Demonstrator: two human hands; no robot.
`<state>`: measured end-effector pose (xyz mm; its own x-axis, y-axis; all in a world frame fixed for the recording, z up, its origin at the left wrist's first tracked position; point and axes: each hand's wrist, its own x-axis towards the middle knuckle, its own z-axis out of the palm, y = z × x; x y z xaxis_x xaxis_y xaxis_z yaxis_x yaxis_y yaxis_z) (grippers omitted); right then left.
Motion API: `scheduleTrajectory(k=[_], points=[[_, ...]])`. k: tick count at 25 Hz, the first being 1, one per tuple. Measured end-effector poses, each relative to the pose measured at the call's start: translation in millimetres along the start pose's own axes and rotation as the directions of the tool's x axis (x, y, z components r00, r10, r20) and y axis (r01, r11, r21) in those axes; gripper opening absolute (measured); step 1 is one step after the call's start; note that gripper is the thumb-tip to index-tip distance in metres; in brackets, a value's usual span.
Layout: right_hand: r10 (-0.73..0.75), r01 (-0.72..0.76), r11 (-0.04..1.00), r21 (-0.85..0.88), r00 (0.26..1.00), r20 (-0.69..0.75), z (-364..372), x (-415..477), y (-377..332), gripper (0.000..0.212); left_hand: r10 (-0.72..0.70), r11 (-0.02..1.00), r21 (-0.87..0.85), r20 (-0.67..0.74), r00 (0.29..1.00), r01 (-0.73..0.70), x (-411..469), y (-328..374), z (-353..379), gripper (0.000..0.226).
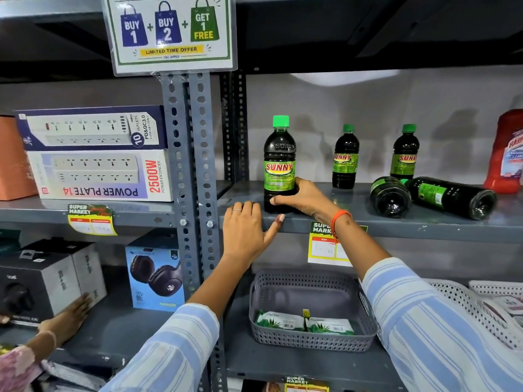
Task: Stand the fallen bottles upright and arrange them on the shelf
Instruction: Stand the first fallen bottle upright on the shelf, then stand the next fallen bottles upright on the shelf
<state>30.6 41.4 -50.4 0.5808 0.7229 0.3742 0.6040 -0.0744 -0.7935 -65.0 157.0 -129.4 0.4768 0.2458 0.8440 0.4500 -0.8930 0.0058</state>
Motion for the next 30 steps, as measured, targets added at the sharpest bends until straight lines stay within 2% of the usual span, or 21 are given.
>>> scheduleTrajectory(k=[3, 5, 7, 9, 10, 12, 14, 16, 18, 19, 21, 24, 25, 26, 27, 28, 29, 30], points=[[0.021, -0.021, 0.996, 0.088, 1.000, 0.003, -0.9, -9.6, -8.2, 0.054, -0.021, 0.999, -0.030, -0.023, 1.000, 0.020, -1.0, 2.5, 1.9, 0.075], [0.022, 0.006, 0.981, 0.194, 0.990, -0.142, -5.4, -14.4, -8.5, 0.066, -0.058, 0.996, -0.075, -0.065, 0.996, 0.053, -6.1, 6.0, 5.7, 0.078], [-0.076, 0.103, 0.993, 0.048, 0.916, -0.395, -19.5, -21.3, -3.9, 0.058, -0.068, 0.988, -0.146, -0.085, 0.994, 0.055, -12.8, 16.1, 9.4, 0.080], [-0.233, 0.138, 0.968, -0.208, 0.799, -0.554, -42.3, -27.8, 3.7, 0.045, -0.040, 0.985, -0.169, -0.076, 0.996, 0.027, -16.4, 31.8, 12.8, 0.079], [-0.284, 0.100, 0.939, -0.328, 0.762, -0.582, -56.0, -31.8, 6.7, 0.042, -0.033, 0.985, -0.171, -0.078, 0.996, 0.020, -16.6, 41.4, 13.8, 0.078], [-0.296, -0.094, 0.833, -0.546, 0.757, -0.582, -85.6, -33.1, 19.7, 0.043, -0.045, 0.981, -0.190, -0.082, 0.996, 0.028, -15.3, 62.0, 15.2, 0.075], [-0.154, -0.309, 0.718, -0.623, 0.803, -0.575, -112.4, -37.4, 33.8, 0.051, -0.061, 0.978, -0.204, -0.086, 0.994, 0.042, -14.3, 84.4, 15.5, 0.072], [0.100, -0.413, 0.741, -0.529, 0.848, -0.521, -134.0, -42.6, 41.4, 0.058, -0.049, 0.981, -0.192, -0.092, 0.995, 0.030, -13.5, 106.0, 17.0, 0.069], [0.315, -0.437, 0.840, -0.320, 0.875, -0.368, -152.8, -42.8, 44.0, 0.067, -0.026, 0.985, -0.173, -0.089, 0.996, 0.010, -11.2, 129.3, 19.7, 0.067], [0.377, -0.445, 0.871, -0.206, 0.876, -0.300, -158.7, -40.0, 45.2, 0.070, -0.019, 0.987, -0.161, -0.076, 0.997, 0.007, -9.2, 138.8, 21.1, 0.066], [0.431, -0.457, 0.886, -0.077, 0.873, -0.230, -166.9, -38.1, 43.6, 0.064, -0.018, 0.991, -0.135, -0.037, 0.999, 0.013, -2.6, 152.6, 22.2, 0.064], [0.494, -0.501, 0.865, 0.024, 0.842, -0.215, -173.2, -33.5, 50.5, 0.032, -0.035, 0.991, -0.130, 0.012, 0.999, 0.036, 10.5, 167.0, 14.8, 0.064], [0.497, -0.498, 0.865, 0.059, 0.836, -0.234, -172.5, -31.4, 52.1, 0.027, -0.040, 0.990, -0.132, 0.042, 0.998, 0.045, 14.3, 169.4, 10.2, 0.061], [0.486, -0.475, 0.873, 0.108, 0.837, -0.250, -170.9, -28.6, 55.2, 0.031, -0.043, 0.990, -0.128, 0.085, 0.996, 0.053, 16.8, 170.1, 6.8, 0.057], [0.464, -0.435, 0.886, 0.161, 0.844, -0.268, -168.2, -24.6, 60.8, 0.049, -0.036, 0.991, -0.121, 0.119, 0.992, 0.051, 17.9, 169.8, 5.1, 0.053], [0.427, -0.386, 0.904, 0.184, 0.844, -0.326, -164.9, -20.0, 67.9, 0.078, -0.026, 0.992, -0.117, 0.137, 0.990, 0.042, 17.7, 169.3, 4.6, 0.051], [0.380, -0.344, 0.925, 0.160, 0.840, -0.387, -161.2, -20.1, 70.4, 0.099, -0.015, 0.993, -0.113, 0.136, 0.991, 0.031, 16.6, 168.7, 4.7, 0.052], [0.309, -0.285, 0.951, 0.121, 0.847, -0.432, -156.5, -22.7, 71.3, 0.106, -0.006, 0.994, -0.108, 0.124, 0.992, 0.020, 15.6, 168.7, 5.4, 0.054]])
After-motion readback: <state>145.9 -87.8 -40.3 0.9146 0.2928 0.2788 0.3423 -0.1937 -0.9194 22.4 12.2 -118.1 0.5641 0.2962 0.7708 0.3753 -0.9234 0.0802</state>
